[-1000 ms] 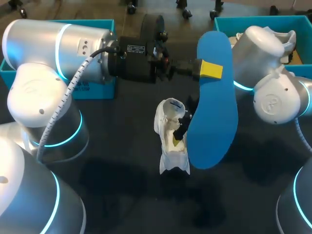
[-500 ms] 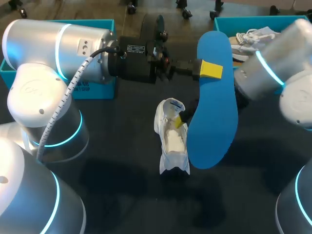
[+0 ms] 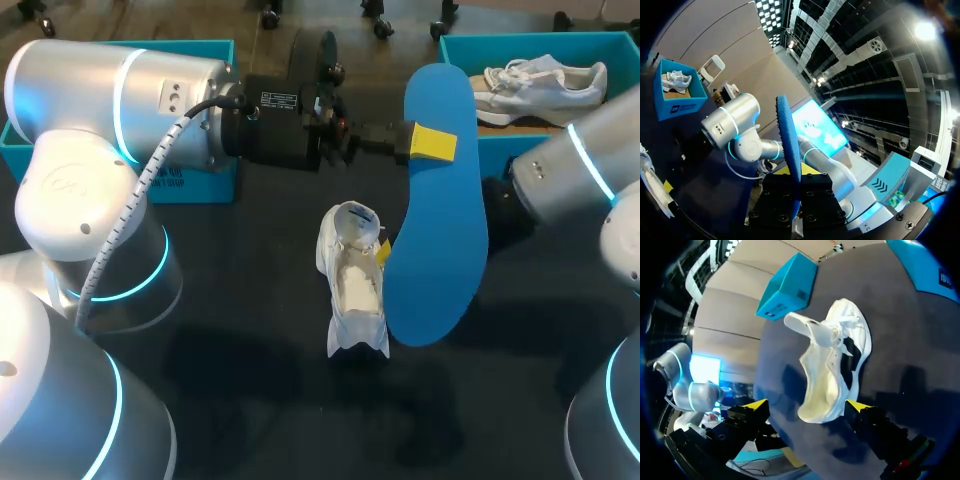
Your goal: Take the shoe out of the shoebox, open the shoe tongue, remove and reinsert the insole, then place the shoe into the shoebox
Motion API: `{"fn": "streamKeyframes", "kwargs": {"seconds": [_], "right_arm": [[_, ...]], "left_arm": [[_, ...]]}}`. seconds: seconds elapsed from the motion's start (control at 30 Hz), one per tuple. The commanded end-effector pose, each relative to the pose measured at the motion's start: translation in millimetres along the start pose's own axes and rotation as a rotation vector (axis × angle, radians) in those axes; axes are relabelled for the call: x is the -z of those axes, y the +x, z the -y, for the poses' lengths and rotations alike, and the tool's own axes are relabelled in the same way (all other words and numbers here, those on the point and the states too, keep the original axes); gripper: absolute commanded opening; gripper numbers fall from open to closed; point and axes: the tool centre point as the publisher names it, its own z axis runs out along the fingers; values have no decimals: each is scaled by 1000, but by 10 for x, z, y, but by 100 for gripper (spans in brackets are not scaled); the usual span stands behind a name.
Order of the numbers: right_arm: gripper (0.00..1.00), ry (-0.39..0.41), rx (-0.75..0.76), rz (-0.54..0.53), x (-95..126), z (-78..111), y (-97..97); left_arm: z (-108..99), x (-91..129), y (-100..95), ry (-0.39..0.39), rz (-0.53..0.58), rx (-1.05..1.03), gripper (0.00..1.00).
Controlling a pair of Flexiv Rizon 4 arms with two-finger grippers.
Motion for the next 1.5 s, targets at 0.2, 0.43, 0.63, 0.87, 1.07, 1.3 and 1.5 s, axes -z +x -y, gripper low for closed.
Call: {"fn": "streamKeyframes", "kwargs": {"seconds": [0.2,0.43,0.63,0.87,1.07,1.3,1.5], "right_arm": [[100,-142,32,-223,268,-39,242],[100,-274,8,-271,574,-128,462],[100,-317,1,-383,800,-220,631],[100,-325,-127,-437,926,-294,783],[100,-326,-119,-540,971,-342,850],[100,-326,-119,-540,971,-342,850],[100,-326,-119,-540,971,-342,850]], "left_arm": [[-11,-4,-4,0,1,0,0],[-11,-4,-4,0,1,0,0],[-11,-4,-4,0,1,0,0],[-11,-4,-4,0,1,0,0],[-11,-4,-4,0,1,0,0],[-11,-4,-4,0,1,0,0],[-23,34,-181,-6,48,-238,0]]}}
